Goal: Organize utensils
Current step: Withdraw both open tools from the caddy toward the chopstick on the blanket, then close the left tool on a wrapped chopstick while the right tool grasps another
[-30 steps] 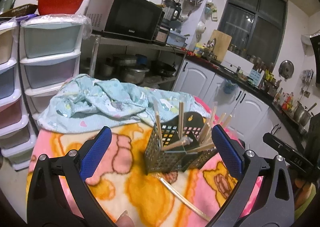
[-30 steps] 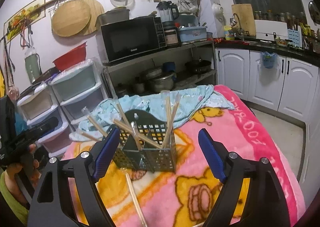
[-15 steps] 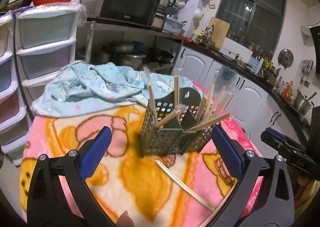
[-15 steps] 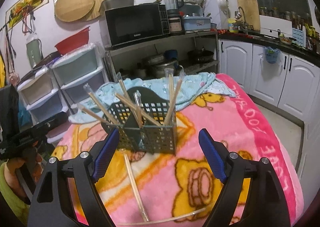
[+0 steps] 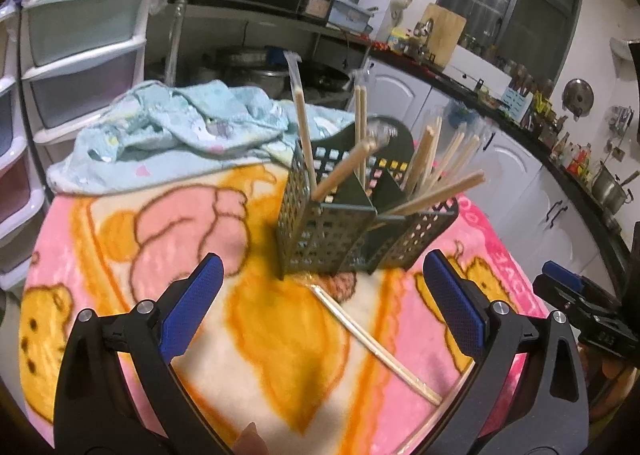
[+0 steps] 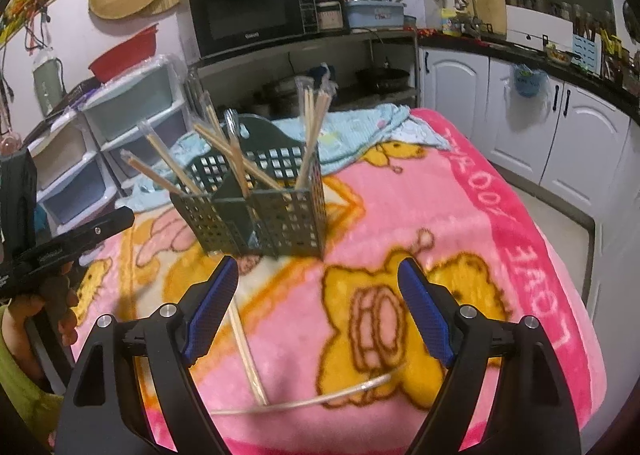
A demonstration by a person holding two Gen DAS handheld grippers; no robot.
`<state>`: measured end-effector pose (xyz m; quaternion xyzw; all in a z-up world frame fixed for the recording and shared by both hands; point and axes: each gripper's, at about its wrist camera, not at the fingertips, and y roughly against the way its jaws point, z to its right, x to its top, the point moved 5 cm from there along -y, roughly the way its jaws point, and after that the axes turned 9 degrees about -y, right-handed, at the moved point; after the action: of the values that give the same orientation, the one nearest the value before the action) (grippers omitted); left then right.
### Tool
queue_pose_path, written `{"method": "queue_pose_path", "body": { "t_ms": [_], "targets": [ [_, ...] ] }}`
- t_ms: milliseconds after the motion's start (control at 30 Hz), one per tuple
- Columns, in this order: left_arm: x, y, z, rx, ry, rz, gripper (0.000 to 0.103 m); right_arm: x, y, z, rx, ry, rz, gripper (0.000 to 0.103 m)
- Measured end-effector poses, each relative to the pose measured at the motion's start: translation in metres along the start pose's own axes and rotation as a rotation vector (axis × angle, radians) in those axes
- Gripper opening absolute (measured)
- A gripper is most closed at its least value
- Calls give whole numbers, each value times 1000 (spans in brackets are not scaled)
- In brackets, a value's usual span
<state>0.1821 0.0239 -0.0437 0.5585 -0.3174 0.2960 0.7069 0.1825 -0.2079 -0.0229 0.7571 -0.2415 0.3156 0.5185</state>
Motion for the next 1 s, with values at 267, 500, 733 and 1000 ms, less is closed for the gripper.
{"method": "queue_pose_path", "body": {
  "t_ms": [267,500,733,1000],
  "targets": [
    [-18,-26,11,-21,-17,-70,92,-23,-10,18,-46,-33,-64,79],
    [-30,-47,19,-48,-6,-119,92,-46,-19,34,-94,-76,-140,79],
    [-44,-75,24,-109,50,-193,82,-65,-26,43,-114,-114,-204,79],
    [-55,-104,19,-158,148,-268,62,-77,-40,50,-100,-165,-278,73]
  ]
}}
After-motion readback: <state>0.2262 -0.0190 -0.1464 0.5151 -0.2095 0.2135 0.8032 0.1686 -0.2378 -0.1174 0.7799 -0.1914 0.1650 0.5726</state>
